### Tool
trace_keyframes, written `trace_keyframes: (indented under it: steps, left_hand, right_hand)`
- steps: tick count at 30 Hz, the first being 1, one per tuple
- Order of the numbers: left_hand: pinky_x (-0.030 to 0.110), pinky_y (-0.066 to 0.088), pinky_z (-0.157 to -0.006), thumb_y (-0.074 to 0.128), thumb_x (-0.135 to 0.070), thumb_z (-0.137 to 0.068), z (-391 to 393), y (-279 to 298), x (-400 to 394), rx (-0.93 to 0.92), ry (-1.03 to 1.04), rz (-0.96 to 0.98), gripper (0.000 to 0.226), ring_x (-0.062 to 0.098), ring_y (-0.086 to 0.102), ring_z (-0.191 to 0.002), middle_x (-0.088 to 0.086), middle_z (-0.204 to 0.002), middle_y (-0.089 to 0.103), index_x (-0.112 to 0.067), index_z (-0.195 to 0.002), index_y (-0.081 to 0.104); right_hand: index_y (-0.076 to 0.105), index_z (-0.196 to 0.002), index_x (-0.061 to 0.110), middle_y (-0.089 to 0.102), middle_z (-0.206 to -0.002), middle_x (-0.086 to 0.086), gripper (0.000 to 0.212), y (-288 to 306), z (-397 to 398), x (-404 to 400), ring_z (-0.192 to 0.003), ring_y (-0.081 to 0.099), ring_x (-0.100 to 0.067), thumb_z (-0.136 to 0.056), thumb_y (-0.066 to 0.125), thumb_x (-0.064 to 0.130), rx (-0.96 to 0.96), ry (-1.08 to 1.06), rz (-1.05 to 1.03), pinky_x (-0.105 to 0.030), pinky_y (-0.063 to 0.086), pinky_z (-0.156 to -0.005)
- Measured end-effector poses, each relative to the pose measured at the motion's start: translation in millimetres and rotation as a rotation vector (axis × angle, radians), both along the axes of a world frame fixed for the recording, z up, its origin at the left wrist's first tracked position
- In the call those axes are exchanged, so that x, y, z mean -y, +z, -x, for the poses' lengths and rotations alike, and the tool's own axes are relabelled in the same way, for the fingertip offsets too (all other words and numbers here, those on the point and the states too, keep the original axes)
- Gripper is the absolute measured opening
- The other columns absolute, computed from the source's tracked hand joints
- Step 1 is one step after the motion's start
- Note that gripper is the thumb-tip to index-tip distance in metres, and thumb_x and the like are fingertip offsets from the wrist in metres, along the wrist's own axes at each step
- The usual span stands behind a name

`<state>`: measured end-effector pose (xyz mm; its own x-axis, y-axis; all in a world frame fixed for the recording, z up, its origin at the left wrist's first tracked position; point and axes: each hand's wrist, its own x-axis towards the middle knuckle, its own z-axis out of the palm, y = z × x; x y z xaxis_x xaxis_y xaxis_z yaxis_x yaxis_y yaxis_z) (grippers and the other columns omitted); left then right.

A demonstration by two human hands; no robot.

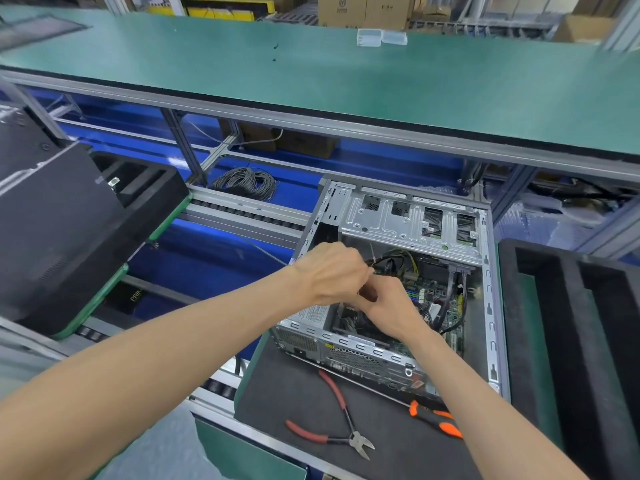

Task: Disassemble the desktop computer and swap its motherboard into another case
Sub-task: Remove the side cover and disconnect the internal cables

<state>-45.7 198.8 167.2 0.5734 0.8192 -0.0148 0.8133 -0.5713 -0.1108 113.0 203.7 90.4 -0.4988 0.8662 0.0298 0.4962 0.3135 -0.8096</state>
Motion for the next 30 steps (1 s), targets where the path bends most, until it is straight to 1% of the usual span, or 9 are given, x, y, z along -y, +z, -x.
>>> trace_keyframes:
  steps: [5,8,11,16,18,21,24,26,30]
  left_hand:
    - [0.031,0.027,-0.048,0.027,-0.044,-0.107,1,10,-10,-0.071,0.023,-0.029,0.053,0.022,0.039,-0.05,-0.002,-0.056,0.031,-0.015,-0.067,0.045]
    - [0.031,0.033,-0.052,0.023,-0.047,-0.107,4,16,-24,-0.162,-0.286,-0.074,0.051,0.02,0.043,-0.05,0.002,-0.065,0.051,-0.01,-0.097,0.055]
    - [0.033,0.033,-0.055,0.023,-0.034,-0.108,4,13,-30,-0.268,-0.455,-0.085,0.05,0.027,0.053,-0.056,0.008,-0.07,0.06,-0.008,-0.087,0.06]
    - [0.037,0.036,-0.058,0.043,-0.024,-0.094,-40,-2,-12,0.005,0.308,0.049,0.028,0.032,0.062,-0.071,0.005,-0.072,0.058,-0.016,-0.086,0.068]
    - [0.038,0.037,-0.058,0.041,-0.025,-0.095,-45,0,-11,-0.001,0.362,0.069,0.031,0.03,0.059,-0.066,0.002,-0.067,0.05,-0.016,-0.085,0.069]
    - [0.033,0.038,-0.045,0.036,-0.029,-0.102,-25,9,-15,-0.198,-0.051,-0.106,0.035,0.02,0.046,-0.046,-0.002,-0.057,0.038,-0.013,-0.083,0.062]
    - [0.039,0.051,-0.053,0.025,-0.035,-0.107,-6,9,-21,-0.395,-0.416,-0.08,0.041,0.024,0.058,-0.057,0.005,-0.075,0.059,-0.008,-0.096,0.055]
    - [0.036,0.044,-0.052,0.026,-0.03,-0.104,-11,4,-13,-0.339,-0.296,-0.085,0.04,0.025,0.056,-0.059,0.006,-0.08,0.065,-0.009,-0.095,0.059]
    - [0.037,0.037,-0.062,0.043,-0.016,-0.094,-30,4,-7,-0.101,0.461,0.123,0.026,0.028,0.049,-0.073,0.007,-0.081,0.054,-0.012,-0.101,0.068]
  right_hand:
    - [0.072,-0.081,0.021,0.069,-0.067,0.009,0.015,-2,1,-1,-0.06,0.06,-0.004,-0.094,0.069,0.029,0.048,-0.004,0.057,-0.019,0.044,-0.06]
    - [0.075,-0.092,0.013,0.076,-0.078,0.006,0.009,0,-2,-1,-0.071,0.071,-0.003,-0.095,0.067,0.017,-0.02,-0.017,0.15,-0.015,0.049,-0.067]
    - [0.075,-0.092,0.012,0.077,-0.081,0.004,0.007,0,-2,1,-0.073,0.071,-0.006,-0.093,0.069,0.014,-0.01,-0.007,0.165,-0.024,0.054,-0.071]
    - [0.068,-0.073,0.003,0.067,-0.059,-0.003,0.021,-4,-3,-4,-0.055,0.06,-0.017,-0.088,0.072,0.017,0.039,-0.076,0.126,-0.035,0.048,-0.052]
    - [0.069,-0.079,0.003,0.069,-0.066,-0.012,0.02,-5,-3,-4,-0.064,0.064,-0.024,-0.09,0.071,0.02,0.052,-0.073,0.14,-0.039,0.049,-0.056]
    - [0.063,-0.089,0.024,0.067,-0.07,0.009,0.009,-4,-2,-3,-0.066,0.064,0.001,-0.094,0.069,0.028,0.017,-0.046,0.119,-0.013,0.042,-0.05]
    - [0.068,-0.098,0.022,0.068,-0.08,0.013,0.011,-5,0,-1,-0.074,0.065,0.0,-0.094,0.068,0.032,0.028,0.026,0.108,-0.016,0.048,-0.057]
    - [0.07,-0.094,0.014,0.069,-0.074,0.004,0.024,-6,1,-1,-0.066,0.063,-0.008,-0.092,0.069,0.038,0.045,0.025,0.109,-0.024,0.05,-0.058]
    - [0.069,-0.08,0.023,0.066,-0.065,0.004,0.023,-3,0,-1,-0.054,0.05,-0.004,-0.087,0.072,0.045,-0.032,0.01,0.045,-0.017,0.038,-0.054]
